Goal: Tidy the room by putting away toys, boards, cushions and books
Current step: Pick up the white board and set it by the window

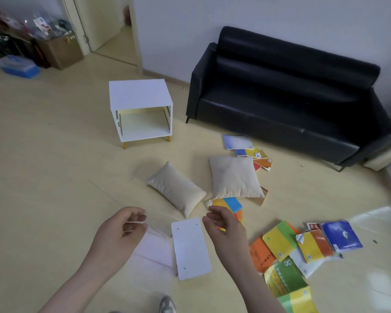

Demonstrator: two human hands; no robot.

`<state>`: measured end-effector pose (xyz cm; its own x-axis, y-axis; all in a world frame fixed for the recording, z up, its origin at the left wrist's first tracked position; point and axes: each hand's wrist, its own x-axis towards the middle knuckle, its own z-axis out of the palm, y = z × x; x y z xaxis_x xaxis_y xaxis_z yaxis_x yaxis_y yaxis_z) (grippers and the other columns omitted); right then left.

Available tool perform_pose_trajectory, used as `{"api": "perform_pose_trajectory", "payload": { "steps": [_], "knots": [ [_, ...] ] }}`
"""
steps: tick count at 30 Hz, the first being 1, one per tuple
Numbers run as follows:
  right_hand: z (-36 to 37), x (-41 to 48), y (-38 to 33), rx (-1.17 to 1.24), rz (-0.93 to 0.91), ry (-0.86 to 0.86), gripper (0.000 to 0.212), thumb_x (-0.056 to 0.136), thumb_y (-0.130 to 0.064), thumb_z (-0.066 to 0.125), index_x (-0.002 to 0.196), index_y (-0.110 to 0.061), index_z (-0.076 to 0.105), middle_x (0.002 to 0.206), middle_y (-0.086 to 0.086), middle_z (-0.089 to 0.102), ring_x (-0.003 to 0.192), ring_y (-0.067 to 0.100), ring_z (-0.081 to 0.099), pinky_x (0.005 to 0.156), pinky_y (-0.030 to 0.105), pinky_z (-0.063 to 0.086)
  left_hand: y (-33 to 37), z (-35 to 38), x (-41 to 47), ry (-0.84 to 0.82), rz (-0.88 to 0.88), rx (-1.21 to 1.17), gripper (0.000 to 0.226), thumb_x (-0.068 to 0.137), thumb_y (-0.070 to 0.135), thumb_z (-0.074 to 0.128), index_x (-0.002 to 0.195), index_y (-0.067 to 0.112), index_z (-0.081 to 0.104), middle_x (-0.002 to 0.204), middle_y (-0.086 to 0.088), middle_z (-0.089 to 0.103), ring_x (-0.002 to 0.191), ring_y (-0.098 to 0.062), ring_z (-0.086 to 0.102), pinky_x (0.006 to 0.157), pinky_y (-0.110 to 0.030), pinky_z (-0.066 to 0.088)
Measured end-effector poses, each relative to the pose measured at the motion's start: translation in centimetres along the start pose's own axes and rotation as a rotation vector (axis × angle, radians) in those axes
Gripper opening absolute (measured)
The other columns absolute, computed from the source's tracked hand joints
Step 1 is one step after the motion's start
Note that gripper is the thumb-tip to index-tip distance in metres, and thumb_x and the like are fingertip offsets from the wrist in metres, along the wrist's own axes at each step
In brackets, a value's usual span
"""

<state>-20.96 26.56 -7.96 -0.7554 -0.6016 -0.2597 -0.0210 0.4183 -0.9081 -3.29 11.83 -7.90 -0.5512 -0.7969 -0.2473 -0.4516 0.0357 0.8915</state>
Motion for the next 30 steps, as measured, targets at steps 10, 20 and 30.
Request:
{"api": "perform_pose_trajectory", "payload": {
  "steps": [10, 20, 30],
  "knots": [
    [10.0, 17.9, -6.6, -0.03, 0.052, 0.049, 0.018, 0.088, -0.023, 0.065, 0.104, -0.031, 0.061, 0.094, -0.011, 0.066, 0.086, -0.009, 0.059, 0.069, 0.008, 0.046, 1.1, -6.9, 21.4, -0.058, 0.002, 0.027, 0.026, 0.085, 0.002, 0.065, 0.092, 0.026, 0.063, 0.097, 0.007, 0.069, 0.092, -0.01, 0.065, 0.073, -0.011, 0.047],
    [21.3, 34.7, -15.6, -0.003, 0.108, 0.164, 0.021, 0.086, -0.018, 0.066, 0.107, -0.019, 0.064, 0.089, -0.006, 0.068, 0.073, -0.005, 0.06, 0.067, 0.009, 0.047, 4.1, -16.5, 43.2, -0.163, 0.038, 0.11, 0.029, 0.083, 0.0, 0.064, 0.089, 0.028, 0.061, 0.094, 0.007, 0.068, 0.082, -0.004, 0.065, 0.069, -0.004, 0.044],
    [26.7, 52.2, -19.8, 0.012, 0.177, 0.153, 0.017, 0.088, -0.02, 0.065, 0.105, -0.023, 0.063, 0.093, -0.008, 0.067, 0.076, -0.008, 0.06, 0.063, 0.007, 0.044, 5.8, -19.8, 62.1, -0.168, -0.058, 0.18, 0.023, 0.084, -0.001, 0.064, 0.093, 0.02, 0.064, 0.096, 0.005, 0.069, 0.084, -0.004, 0.065, 0.066, -0.002, 0.044]
  ]
}}
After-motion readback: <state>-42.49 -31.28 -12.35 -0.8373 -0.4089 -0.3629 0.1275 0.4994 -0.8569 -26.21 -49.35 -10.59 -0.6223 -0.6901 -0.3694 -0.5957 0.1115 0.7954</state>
